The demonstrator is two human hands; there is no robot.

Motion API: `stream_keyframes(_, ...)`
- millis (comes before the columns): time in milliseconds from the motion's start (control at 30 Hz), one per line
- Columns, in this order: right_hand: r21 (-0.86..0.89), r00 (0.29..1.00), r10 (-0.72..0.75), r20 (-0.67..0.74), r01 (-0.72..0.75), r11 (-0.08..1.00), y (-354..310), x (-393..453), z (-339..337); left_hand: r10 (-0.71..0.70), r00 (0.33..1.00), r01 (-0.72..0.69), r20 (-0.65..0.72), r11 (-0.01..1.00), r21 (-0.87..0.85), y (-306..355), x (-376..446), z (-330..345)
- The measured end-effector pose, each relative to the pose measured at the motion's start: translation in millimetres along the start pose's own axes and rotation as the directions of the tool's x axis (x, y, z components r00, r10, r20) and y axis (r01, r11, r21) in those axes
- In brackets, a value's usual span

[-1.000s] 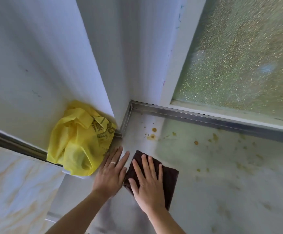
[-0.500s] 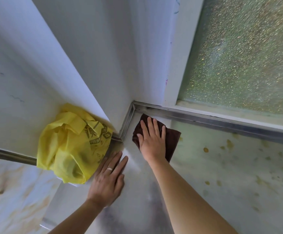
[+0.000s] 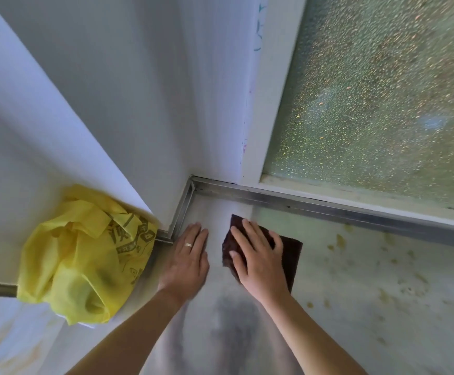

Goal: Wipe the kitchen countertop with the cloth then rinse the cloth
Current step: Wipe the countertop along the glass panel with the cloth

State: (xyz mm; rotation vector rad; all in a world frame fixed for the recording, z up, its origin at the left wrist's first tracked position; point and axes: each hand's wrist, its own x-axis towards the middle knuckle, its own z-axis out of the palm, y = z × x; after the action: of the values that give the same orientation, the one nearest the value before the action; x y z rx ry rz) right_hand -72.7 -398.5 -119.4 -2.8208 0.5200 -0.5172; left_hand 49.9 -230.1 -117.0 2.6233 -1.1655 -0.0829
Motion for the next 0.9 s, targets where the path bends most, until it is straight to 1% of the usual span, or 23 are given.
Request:
stream_keyframes(33, 0.013, 0.993, -0.065, 0.098, 0.064, 0.998, -5.2, 2.4, 6.2, -0.003, 1.000, 0.003, 0.005, 1.000, 0.018, 0.4, -0.2, 0.0)
stream_keyframes(67, 0.019, 0.983, -0.088, 0.160, 0.086, 0.996, -10.0, 5.8, 14.4, -0.012, 1.000, 0.012, 0.009, 1.000, 0.017, 1.3, -1.1, -0.5)
stream_keyframes(100, 0.011, 0.978, -0.085, 0.192, 0.084, 0.996, -14.6, 10.7, 22.5, -0.030, 1.000, 0.030, 0.007, 1.000, 0.003, 2.3, -1.8, -1.7)
stream_keyframes(167, -0.016, 0.975, -0.067, 0.210, 0.072, 0.997, -22.7, 26.3, 33.5, -0.087, 0.996, 0.086, -0.013, 0.995, -0.040, 3.6, -0.3, -1.5)
stream_keyframes(267, -0.032, 0.981, -0.036, 0.193, 0.043, 0.999, -35.6, 55.3, 44.1, -0.132, 0.990, 0.129, -0.043, 0.990, -0.064, 4.2, 0.8, 0.9)
stream_keyframes(467, 0.010, 0.983, 0.070, 0.167, -0.073, 0.997, -49.1, 93.7, 60.0, -0.120, 0.992, 0.117, -0.039, 0.991, -0.060, 3.1, 1.1, 2.4)
stream_keyframes(567, 0.035, 0.985, 0.070, 0.160, -0.077, 0.996, -46.8, 92.1, 59.7, -0.111, 0.994, 0.109, -0.026, 0.993, -0.051, 2.5, 1.1, 1.2)
stream_keyframes(667, 0.017, 0.984, 0.111, 0.142, -0.114, 0.993, -28.8, 82.6, 54.4, -0.107, 0.994, 0.106, -0.026, 0.993, -0.056, 2.7, 1.2, 1.0)
stream_keyframes(800, -0.078, 0.976, 0.199, 0.088, -0.192, 0.978, 15.6, 51.9, 34.6, -0.101, 0.994, 0.099, -0.041, 0.994, -0.045, 1.9, 0.0, 1.0)
stream_keyframes(900, -0.129, 0.949, 0.306, 0.073, -0.295, 0.947, 51.4, 28.9, 16.8, -0.105, 0.993, 0.102, -0.054, 0.994, -0.047, 2.5, -1.0, -0.8)
